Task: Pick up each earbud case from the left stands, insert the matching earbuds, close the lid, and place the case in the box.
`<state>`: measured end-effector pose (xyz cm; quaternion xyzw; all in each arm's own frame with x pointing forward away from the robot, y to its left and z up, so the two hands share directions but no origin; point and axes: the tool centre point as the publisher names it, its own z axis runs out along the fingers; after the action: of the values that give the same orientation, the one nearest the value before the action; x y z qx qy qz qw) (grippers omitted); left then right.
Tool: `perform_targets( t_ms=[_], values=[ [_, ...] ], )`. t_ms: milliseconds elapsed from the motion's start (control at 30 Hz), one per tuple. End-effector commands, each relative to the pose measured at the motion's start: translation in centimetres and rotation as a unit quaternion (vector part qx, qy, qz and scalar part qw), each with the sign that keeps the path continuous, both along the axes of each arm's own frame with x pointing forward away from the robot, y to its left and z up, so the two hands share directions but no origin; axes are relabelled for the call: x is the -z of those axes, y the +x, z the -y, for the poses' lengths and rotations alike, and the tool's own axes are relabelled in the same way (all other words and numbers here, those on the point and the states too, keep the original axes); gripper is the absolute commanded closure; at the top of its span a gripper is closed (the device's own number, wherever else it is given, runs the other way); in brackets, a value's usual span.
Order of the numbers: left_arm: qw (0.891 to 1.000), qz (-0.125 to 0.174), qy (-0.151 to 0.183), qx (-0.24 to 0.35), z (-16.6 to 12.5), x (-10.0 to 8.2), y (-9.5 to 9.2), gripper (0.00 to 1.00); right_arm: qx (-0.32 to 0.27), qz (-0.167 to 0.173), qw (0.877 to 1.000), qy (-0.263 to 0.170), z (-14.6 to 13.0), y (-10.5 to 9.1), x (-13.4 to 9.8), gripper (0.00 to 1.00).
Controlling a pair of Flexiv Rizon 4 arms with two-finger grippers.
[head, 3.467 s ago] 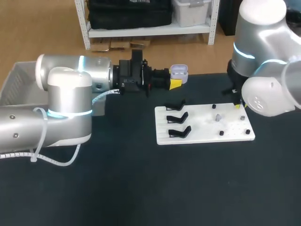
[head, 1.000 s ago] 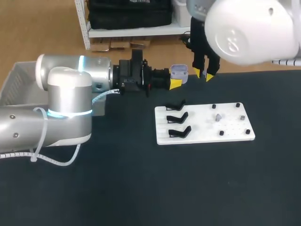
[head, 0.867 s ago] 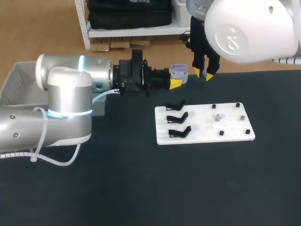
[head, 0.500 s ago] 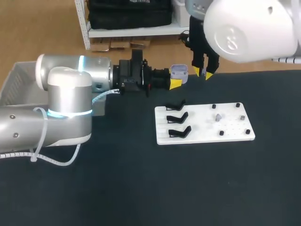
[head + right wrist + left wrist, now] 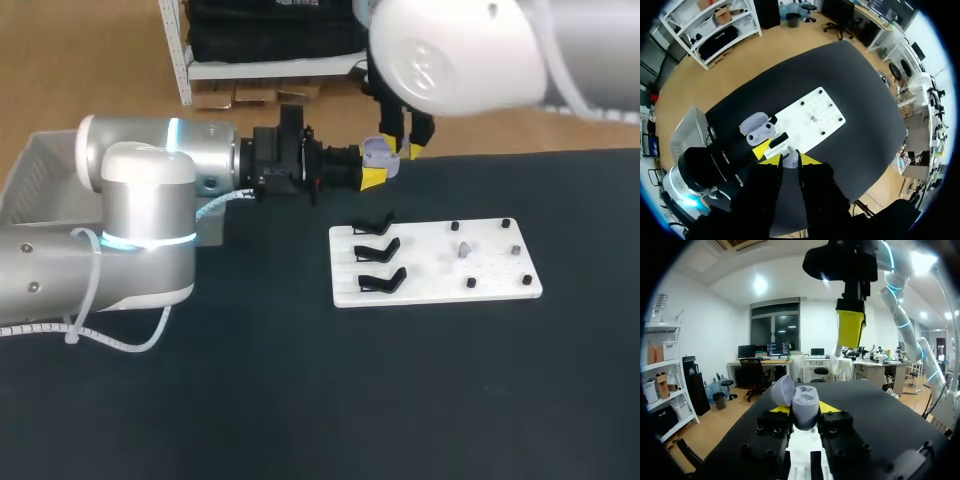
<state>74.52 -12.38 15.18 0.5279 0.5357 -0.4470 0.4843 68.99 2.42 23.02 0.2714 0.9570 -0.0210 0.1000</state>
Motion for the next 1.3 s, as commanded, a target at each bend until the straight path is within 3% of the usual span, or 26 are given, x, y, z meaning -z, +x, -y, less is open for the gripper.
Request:
perform_targets(
  t_ms=[33,1300],
  values=[
    [1.0,0.003,-0.004,-0.001,0.0,0.2,0.0,1.0,-0.003,-0.026,0.999,-0.029,-0.9,1.5,-0.2,1.0],
    [1.0,0.003,-0.004,-0.001,0.0,0.2,0.0,1.0,0.012,-0.022,0.999,-0.041,-1.7,3.8,3.2,1.0]
  ],
)
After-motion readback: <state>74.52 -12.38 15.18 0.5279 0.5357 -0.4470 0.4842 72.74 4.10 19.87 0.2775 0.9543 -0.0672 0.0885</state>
